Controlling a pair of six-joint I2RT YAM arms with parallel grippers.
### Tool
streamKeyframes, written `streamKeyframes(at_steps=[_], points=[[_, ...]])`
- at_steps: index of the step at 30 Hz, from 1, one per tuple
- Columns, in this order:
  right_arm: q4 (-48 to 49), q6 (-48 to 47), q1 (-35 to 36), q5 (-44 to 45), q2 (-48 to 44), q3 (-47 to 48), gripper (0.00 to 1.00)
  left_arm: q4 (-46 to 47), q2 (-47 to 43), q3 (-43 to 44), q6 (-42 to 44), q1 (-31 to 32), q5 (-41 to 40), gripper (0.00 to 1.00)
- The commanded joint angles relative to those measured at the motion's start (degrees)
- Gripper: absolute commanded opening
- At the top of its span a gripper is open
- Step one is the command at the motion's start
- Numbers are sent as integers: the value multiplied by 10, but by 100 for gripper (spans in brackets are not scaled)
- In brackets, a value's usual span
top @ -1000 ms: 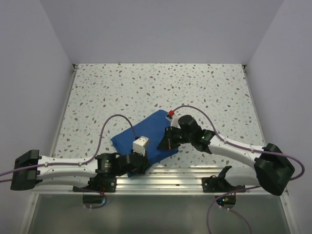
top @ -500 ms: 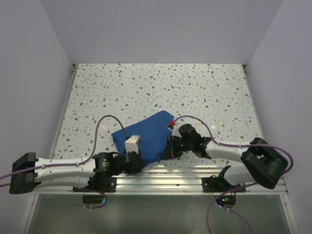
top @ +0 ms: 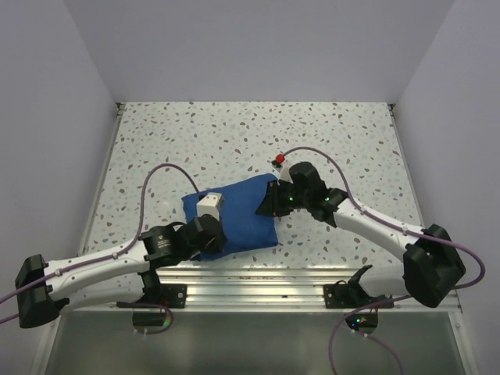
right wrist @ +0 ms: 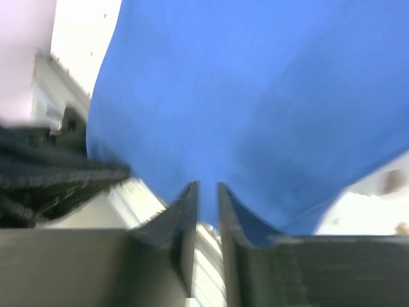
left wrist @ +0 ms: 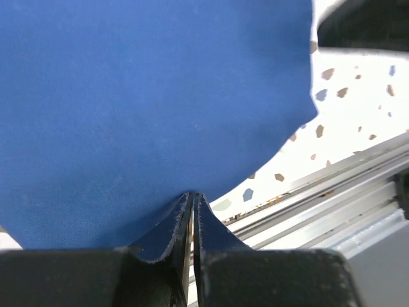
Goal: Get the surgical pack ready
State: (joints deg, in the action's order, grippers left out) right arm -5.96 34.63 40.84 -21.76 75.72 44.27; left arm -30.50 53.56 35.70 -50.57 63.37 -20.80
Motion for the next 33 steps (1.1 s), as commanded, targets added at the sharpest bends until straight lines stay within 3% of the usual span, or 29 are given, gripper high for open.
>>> streamKeyframes(at_steps=[1,4,7,10,14,23,27,29,32,33], points=[[-89,-61,-37,46,-9,60,27,18,-44,15,33,-5,6,7],[-102,-83,-55,55,10,83,36,-11,-46,24,27,-4,-36,8],[-82,-91,-61,37,35,99,37,-13,-37,28,29,-5,-57,9],[-59,-85,-66,53,59,109,29,-4,-17,8,17,-4,-72,9],[-48,-90,-93,104,123,126,15,10,5,-35,-22,-4,-72,0],[-20,-102,-102,114,210,130,8,48,-14,-88,-39,-4,-38,0],[-9,-93,-101,119,214,120,8,43,-27,-88,-36,-4,-43,0],[-4,-91,-102,79,224,120,9,48,-26,-91,-35,-4,-43,0],[11,-81,-102,80,190,103,17,51,-21,-89,-30,-4,-40,0],[1,-85,-102,91,180,104,26,55,-22,-89,-25,-4,-38,0]])
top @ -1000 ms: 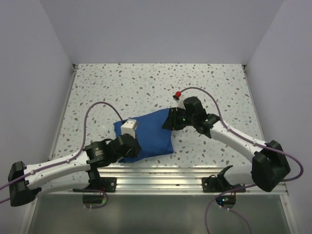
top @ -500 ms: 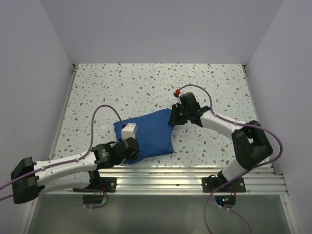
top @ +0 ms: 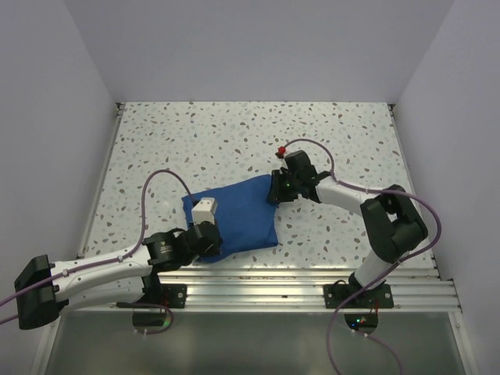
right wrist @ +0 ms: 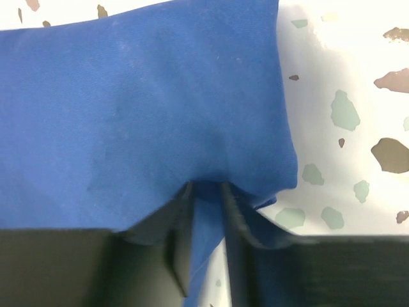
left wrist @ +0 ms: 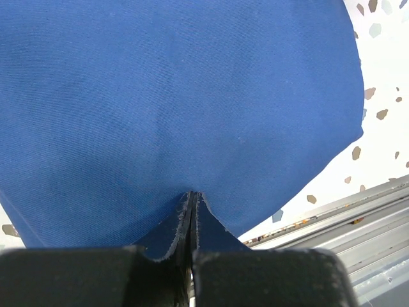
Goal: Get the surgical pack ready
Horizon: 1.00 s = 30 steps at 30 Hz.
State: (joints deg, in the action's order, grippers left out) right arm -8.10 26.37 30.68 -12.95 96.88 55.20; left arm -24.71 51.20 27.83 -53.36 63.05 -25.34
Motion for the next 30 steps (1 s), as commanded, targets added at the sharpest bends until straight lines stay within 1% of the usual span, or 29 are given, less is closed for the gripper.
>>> streamKeyframes(at_steps=[1,2,3,5,6,9,13,14,17,19,22,26,29,30], points=[[9,-6,1,13,-41,0,32,0,0,-9,4,-1,9,0],[-4,-11,0,37,-55,5,37,1,0,-9,6,-2,13,0],[-33,-20,-1,48,-61,20,48,2,-1,-8,11,-2,13,0],[-53,-25,-5,68,-67,29,52,5,-3,-5,16,-1,15,0],[-60,-24,-9,69,-72,31,56,8,-5,-3,19,-1,16,0],[-57,-25,-17,65,-67,31,58,10,-6,0,22,-1,19,0],[-34,-16,-24,46,-42,32,49,9,-6,2,20,-1,14,0],[-19,-9,-25,43,-36,32,43,5,-7,3,17,-1,10,0],[-1,8,-26,6,8,39,36,-17,-14,7,0,-1,-8,0],[14,17,-27,-16,34,32,34,-51,-22,20,-10,-1,-36,0],[31,30,-27,-22,52,16,30,-118,-51,49,-39,-1,-88,0],[28,25,-27,-23,42,3,30,-153,-88,63,-53,-1,-104,1],[17,16,-26,-17,18,-1,34,-169,-95,42,-89,-1,-100,1],[11,12,-27,-17,15,1,35,-168,-95,35,-95,-1,-86,0]])
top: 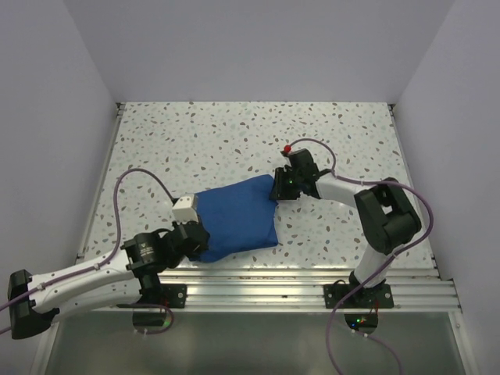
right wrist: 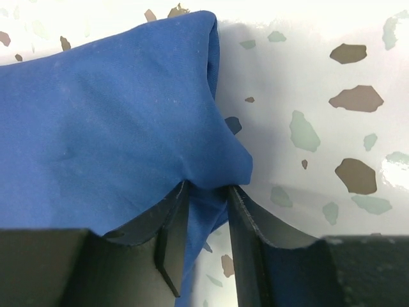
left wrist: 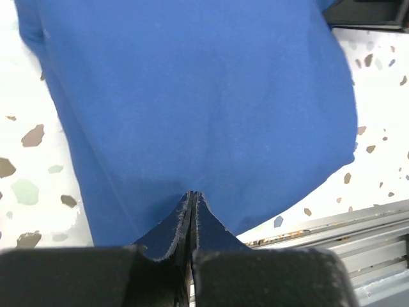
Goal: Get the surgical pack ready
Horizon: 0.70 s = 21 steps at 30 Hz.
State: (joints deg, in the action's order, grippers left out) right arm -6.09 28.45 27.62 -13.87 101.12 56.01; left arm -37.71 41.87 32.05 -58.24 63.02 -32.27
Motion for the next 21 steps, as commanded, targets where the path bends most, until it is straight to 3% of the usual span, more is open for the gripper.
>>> streamKeyframes(at_steps=[1,3,10,14,21], points=[[-16,-11,2,-8,-31,-5,36,-35,-3,-14,-49,-1,-10,0],[-30,-19,2,-7,-45,-2,38,-29,-10,-34,-57,0,4,0],[-67,-31,3,-5,-116,-14,59,31,-29,-69,-68,0,87,0],[-92,-36,3,-34,-172,-50,61,48,5,-78,-66,0,99,0],[-141,-48,4,-120,-302,-157,36,90,44,-98,-71,0,91,0]])
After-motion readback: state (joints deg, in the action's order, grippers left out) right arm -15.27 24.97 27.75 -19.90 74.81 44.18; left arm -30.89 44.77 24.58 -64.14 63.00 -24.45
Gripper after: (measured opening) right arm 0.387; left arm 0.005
